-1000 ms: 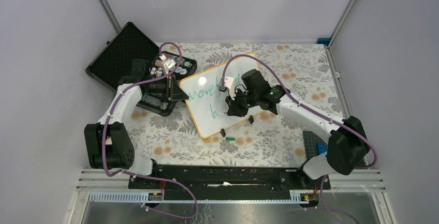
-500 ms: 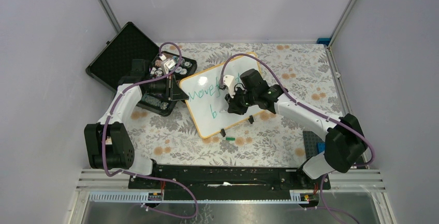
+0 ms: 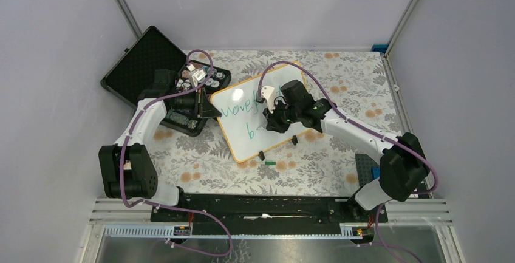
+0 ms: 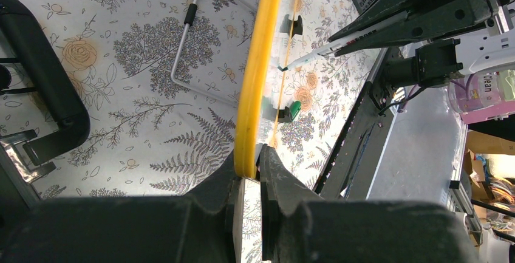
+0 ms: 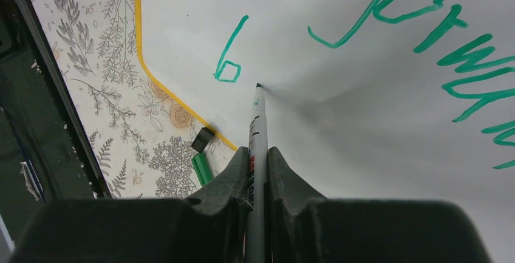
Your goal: Write a sentence on the whiteboard
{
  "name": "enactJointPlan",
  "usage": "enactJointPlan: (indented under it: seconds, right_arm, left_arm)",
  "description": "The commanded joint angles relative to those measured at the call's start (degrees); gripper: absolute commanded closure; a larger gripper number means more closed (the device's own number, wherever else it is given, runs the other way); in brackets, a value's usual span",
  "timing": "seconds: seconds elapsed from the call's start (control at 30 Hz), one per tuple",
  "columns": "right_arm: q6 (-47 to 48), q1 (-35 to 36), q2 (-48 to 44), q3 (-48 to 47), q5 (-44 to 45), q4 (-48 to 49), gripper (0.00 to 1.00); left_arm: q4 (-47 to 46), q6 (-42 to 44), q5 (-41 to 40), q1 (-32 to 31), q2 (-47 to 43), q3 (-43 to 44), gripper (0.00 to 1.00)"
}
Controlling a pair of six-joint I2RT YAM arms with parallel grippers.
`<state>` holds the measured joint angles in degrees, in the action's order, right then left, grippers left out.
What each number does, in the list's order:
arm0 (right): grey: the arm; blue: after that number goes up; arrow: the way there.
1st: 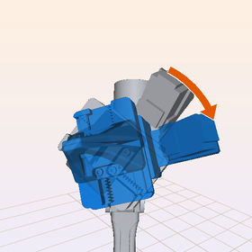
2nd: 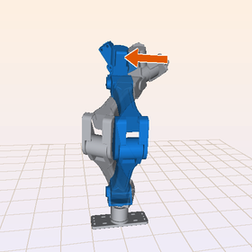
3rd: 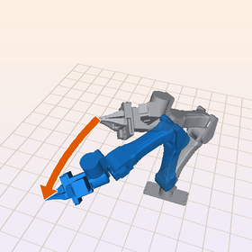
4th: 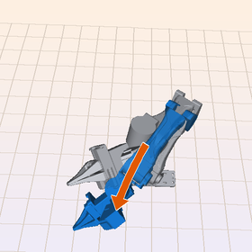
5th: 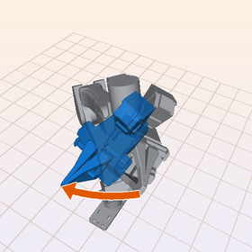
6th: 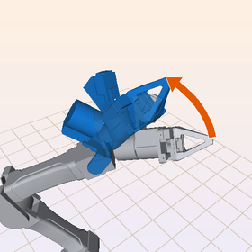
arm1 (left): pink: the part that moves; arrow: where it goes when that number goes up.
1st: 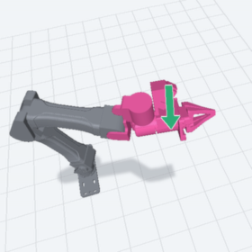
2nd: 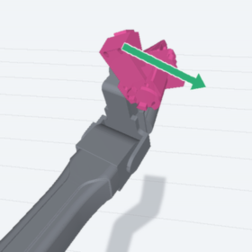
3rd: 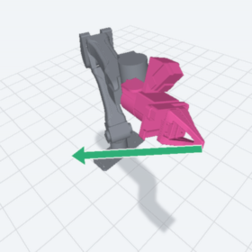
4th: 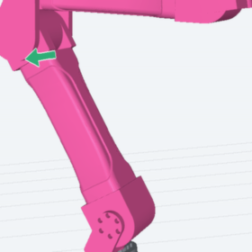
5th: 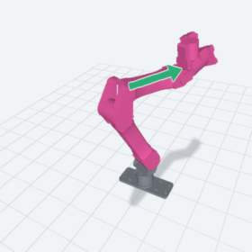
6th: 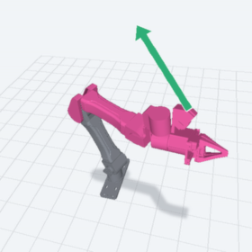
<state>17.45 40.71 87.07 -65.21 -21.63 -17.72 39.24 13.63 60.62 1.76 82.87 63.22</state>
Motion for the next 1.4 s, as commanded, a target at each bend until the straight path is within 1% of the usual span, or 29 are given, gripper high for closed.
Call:
enactJointPlan:
  seconds: [0.0,0.77,1.37]
  right_arm:
    - [-0.75,-0.09,0.38,-2.55,1.3,2.75,1.0]
    - [1.38,2.04,1.23,-0.38,1.34,1.78,1.0]
    - [3.99,1.7,-1.76,2.16,6.39,1.02,1.0]
  left_arm:
    - [-3.37,4.34,-5.81,-0.23,-1.53,-0.82,1.0]
    - [-3.4,4.3,-5.77,-0.26,-1.06,-0.4,1.0]
    - [-3.34,4.13,-5.64,-0.23,-0.88,-0.2,1.0]
